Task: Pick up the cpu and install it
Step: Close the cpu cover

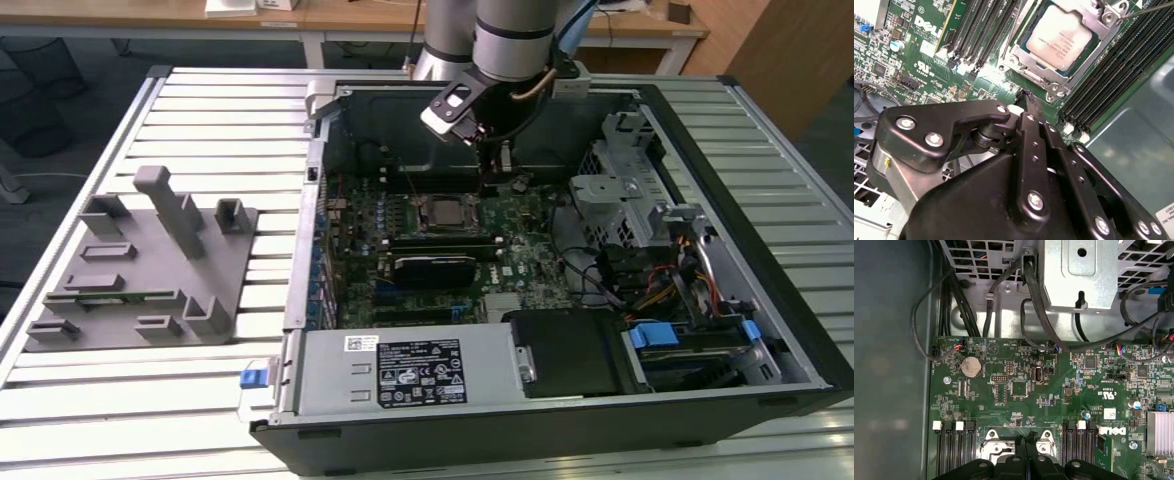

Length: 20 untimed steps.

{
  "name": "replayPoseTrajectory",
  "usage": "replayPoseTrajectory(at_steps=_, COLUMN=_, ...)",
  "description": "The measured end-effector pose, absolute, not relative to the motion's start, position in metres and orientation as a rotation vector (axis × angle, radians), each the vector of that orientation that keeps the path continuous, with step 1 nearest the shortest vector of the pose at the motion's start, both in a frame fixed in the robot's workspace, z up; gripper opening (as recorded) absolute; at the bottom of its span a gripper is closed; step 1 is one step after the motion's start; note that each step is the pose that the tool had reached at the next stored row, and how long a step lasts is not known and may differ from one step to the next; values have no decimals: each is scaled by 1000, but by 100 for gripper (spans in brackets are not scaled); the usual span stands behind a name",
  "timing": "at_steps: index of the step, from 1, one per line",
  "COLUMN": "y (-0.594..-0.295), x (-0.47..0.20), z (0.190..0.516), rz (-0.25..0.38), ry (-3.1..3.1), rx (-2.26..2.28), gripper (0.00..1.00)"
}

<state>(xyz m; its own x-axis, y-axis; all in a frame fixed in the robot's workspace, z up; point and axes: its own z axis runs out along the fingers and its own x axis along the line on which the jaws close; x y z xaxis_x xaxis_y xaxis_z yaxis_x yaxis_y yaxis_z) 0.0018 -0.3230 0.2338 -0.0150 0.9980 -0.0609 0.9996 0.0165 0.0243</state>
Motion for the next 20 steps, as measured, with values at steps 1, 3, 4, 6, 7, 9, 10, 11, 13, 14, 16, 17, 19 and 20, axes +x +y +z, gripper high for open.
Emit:
replayPoseTrajectory(at_steps=1, y=-323, x=2, z=234, rz=-39, ry=2196, rx=2161, gripper=11)
replayPoseTrajectory(at_steps=3, y=-323, x=2, z=234, rz=-39, ry=2196, rx=2161, gripper=11)
replayPoseTrajectory(at_steps=4, y=-323, x=2, z=234, rz=-39, ry=2196, rx=2161, gripper=11)
replayPoseTrajectory(at_steps=6, y=-323, x=1, z=234, rz=-39, ry=2195, rx=2161, gripper=11)
replayPoseTrajectory(at_steps=7, y=-323, x=0, z=234, rz=-40, ry=2195, rx=2161, gripper=11)
replayPoseTrajectory(at_steps=9, y=-323, x=-2, z=234, rz=-39, ry=2196, rx=2161, gripper=11)
replayPoseTrajectory(at_steps=10, y=-323, x=-3, z=233, rz=-39, ry=2195, rx=2161, gripper=11)
replayPoseTrajectory(at_steps=11, y=-323, x=-3, z=233, rz=-39, ry=2196, rx=2161, gripper=11)
replayPoseTrajectory(at_steps=13, y=-323, x=-5, z=233, rz=-39, ry=2196, rx=2161, gripper=11)
replayPoseTrajectory(at_steps=14, y=-323, x=-7, z=233, rz=-40, ry=2195, rx=2161, gripper=11)
replayPoseTrajectory(at_steps=16, y=-323, x=-9, z=233, rz=-39, ry=2195, rx=2161, gripper=11)
replayPoseTrajectory(at_steps=17, y=-323, x=-11, z=232, rz=-39, ry=2195, rx=2161, gripper=11)
replayPoseTrajectory(at_steps=19, y=-324, x=-13, z=232, rz=-39, ry=2195, rx=2162, gripper=11)
replayPoseTrajectory(at_steps=20, y=-325, x=-14, z=232, rz=-39, ry=2195, rx=2162, gripper=11)
